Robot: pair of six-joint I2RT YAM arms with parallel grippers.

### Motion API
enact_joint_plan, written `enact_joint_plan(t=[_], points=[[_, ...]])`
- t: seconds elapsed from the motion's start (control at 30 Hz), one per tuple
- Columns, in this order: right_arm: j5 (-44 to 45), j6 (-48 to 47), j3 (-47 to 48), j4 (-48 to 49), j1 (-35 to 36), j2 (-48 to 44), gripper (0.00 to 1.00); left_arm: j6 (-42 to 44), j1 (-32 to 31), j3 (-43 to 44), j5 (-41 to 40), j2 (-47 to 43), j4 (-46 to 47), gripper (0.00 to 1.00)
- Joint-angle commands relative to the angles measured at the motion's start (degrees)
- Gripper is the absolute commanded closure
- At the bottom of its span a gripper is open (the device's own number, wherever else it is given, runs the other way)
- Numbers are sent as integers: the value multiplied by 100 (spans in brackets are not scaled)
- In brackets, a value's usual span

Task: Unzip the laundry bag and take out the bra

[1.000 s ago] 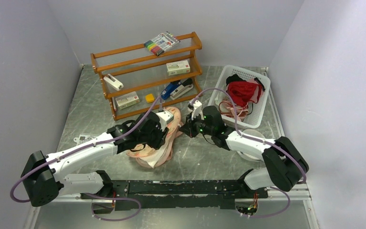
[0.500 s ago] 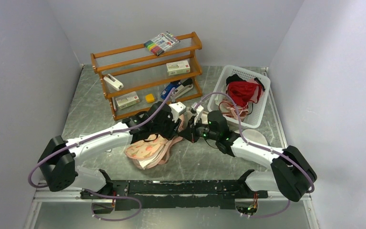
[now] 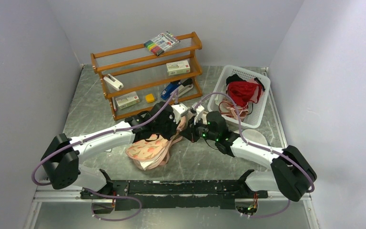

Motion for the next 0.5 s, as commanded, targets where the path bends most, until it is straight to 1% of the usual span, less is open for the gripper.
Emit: enact_joint_plan(t=[0.0, 0.23, 0.33, 0.47], points=[[649, -59, 256, -264, -206, 210, 100, 171, 5, 28, -9, -117, -305, 92], [-17, 134, 384, -77, -1102, 787, 100, 411, 8, 0, 53, -278, -577, 93], [-50, 31, 484, -184, -1115, 851, 100, 496, 9, -31, 152, -260, -595, 93], [-290, -46, 298, -50, -1115, 589, 100, 511, 3, -117, 88, -11, -554, 93]])
